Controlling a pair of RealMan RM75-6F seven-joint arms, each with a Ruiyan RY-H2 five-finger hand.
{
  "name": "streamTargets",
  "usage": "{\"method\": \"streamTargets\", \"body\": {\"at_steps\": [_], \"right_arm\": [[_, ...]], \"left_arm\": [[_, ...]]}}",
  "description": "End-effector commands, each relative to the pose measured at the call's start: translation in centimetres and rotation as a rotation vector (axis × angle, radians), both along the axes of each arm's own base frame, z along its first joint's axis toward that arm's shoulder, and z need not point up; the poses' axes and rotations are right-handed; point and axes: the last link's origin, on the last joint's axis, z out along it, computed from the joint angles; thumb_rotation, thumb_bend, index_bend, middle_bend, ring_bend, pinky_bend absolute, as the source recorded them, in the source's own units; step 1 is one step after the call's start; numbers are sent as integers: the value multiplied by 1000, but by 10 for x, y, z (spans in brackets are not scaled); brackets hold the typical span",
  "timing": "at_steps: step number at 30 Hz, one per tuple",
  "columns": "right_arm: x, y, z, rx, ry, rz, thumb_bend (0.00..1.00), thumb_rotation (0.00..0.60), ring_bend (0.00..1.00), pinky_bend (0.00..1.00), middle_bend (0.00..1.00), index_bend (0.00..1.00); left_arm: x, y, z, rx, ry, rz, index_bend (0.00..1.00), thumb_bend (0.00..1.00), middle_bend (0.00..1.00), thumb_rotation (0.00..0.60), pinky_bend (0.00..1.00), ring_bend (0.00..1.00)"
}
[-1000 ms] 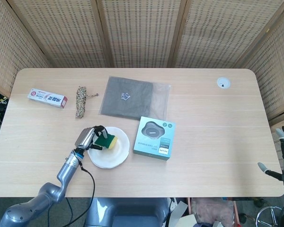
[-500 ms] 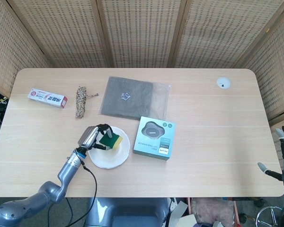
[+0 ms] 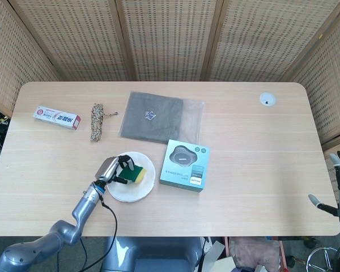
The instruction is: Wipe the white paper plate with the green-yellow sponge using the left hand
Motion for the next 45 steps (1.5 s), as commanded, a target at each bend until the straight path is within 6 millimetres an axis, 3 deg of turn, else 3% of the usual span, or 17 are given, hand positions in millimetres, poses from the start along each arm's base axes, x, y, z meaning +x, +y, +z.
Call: {"method": "streamTargets", "body": {"at_steps": [1,11,20,28,38,45], "right_arm": [[0,0,0,-1,-1,0,0,600,0,0,0,0],[2,0,-1,2,-1,5,0,600,0,0,0,0],[1,0,0,2,-4,1,0,600,0,0,0,0],[0,-1,1,2,-6,-2,0,600,0,0,0,0],[1,0,1,2,-8,2,0,600,0,0,0,0],[1,0,0,6,-5,1,0,600,0,0,0,0]], "left_arm": [[0,0,2,9,4,-19,592,16,503,600,455,388],[20,4,23,66,-50,-127,593,15,503,600,455,388],[19,-6,-5,-25,36,-90,593,15,503,600,455,388],[14,-5,-9,-24,50,-80,593,15,503,600,455,388],[22,14,19,70,-20,-95,593,15,503,600,455,388],[14,20,28,77,-1,-62,593,15,503,600,455,388]]}}
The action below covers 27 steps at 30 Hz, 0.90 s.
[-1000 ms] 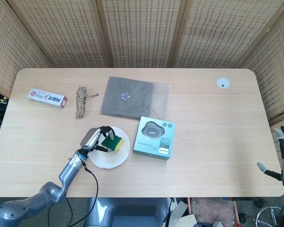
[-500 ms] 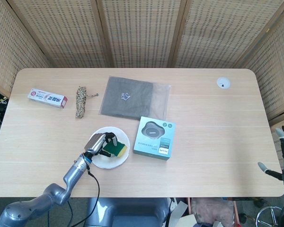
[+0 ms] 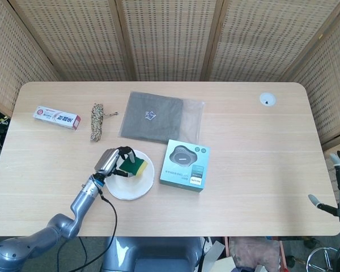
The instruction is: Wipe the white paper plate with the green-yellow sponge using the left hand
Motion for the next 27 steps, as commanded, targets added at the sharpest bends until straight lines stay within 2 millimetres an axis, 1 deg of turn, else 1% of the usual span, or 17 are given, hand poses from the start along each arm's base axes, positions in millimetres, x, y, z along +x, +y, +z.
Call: {"method": "streamTargets", "body": {"at_steps": [1,5,10,19,22,27], "right_arm": [[0,0,0,1,1,0,0,600,0,0,0,0],[0,0,-1,2,1,-2,0,600,0,0,0,0],[0,-1,0,-1,-2,-6,0,600,0,0,0,0],[-1,0,2,-5,-6,-5,0,600,0,0,0,0],[0,0,2,-7,-9,-4,0,600,0,0,0,0],[0,1,3,-9,-10,-3,0,600,0,0,0,0]], "left_arm": [[-6,1,1,0,14,23,593,15,503,600,455,388],[-16,2,-2,-10,48,55,593,14,503,600,455,388],[-27,-3,-14,-27,100,78,593,13,503,600,455,388],[-28,-7,-24,-39,97,85,593,14,503,600,455,388],[-25,-7,-22,-30,85,74,593,14,503,600,455,388],[-19,-2,-12,1,39,51,593,14,503,600,455,388]]}}
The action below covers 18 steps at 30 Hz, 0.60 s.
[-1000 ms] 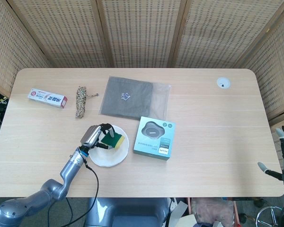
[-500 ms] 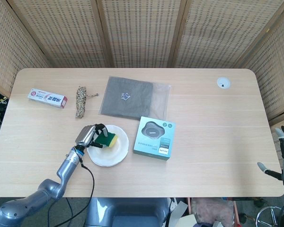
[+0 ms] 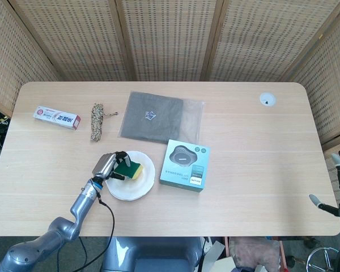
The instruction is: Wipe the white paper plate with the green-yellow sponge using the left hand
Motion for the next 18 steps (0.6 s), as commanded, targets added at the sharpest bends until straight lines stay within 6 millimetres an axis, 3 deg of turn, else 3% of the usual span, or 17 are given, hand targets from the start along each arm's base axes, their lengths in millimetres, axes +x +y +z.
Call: {"method": "streamTargets", "body": {"at_steps": [1,8,11,18], "right_arm": [[0,0,0,-2,-3,0,0,600,0,0,0,0],[1,1,1,-1,-7,3,0,600,0,0,0,0],[1,2,1,-1,-9,5,0,600,0,0,0,0],[3,3,0,3,-10,10,0,600,0,0,0,0]], "left_arm": [[11,9,17,57,-62,-38,593,13,503,600,455,387],[18,31,69,172,-30,-108,593,13,503,600,455,388],[2,39,91,185,95,-96,593,14,503,600,455,388],[-44,40,119,154,309,10,592,14,502,600,422,388]]}}
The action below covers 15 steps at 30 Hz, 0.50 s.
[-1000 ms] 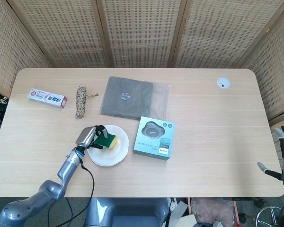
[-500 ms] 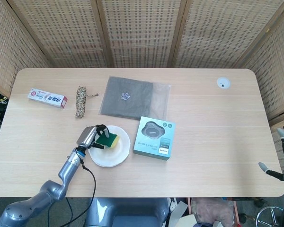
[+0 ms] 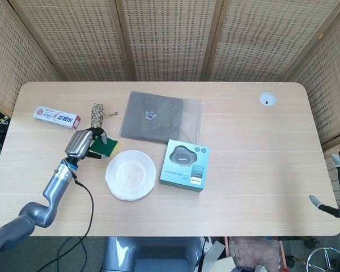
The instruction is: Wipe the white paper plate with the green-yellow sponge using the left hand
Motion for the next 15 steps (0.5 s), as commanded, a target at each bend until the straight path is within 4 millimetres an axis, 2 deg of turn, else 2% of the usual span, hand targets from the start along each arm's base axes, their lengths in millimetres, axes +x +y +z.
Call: {"method": "streamTargets", "body": {"at_steps": [1,2,4,8,10,13,15], "right_arm": [[0,0,0,2,0,2,0,600,0,0,0,0],[1,1,-1,3,-1,3,0,600,0,0,0,0],[1,1,0,-1,-4,4,0,600,0,0,0,0],[1,1,0,-2,-7,4,0,600,0,0,0,0],[1,1,0,0,-8,4,0,600,0,0,0,0],[1,2,1,1,-9,7,0,600,0,0,0,0],[2,2,1,0,-13,9,0,600,0,0,0,0]], "left_arm": [[-29,-5,11,-18,103,87,592,14,502,600,417,388],[-44,-9,15,-29,160,123,592,14,502,600,407,388],[-58,-12,20,-21,248,139,592,14,502,600,391,387],[-67,-19,19,-4,301,159,581,4,475,600,322,383],[-70,-21,19,-7,310,172,475,1,372,600,245,311],[-70,-27,18,-44,319,194,96,0,63,600,68,48],[-66,-31,25,-39,301,199,10,0,4,600,23,2]]}}
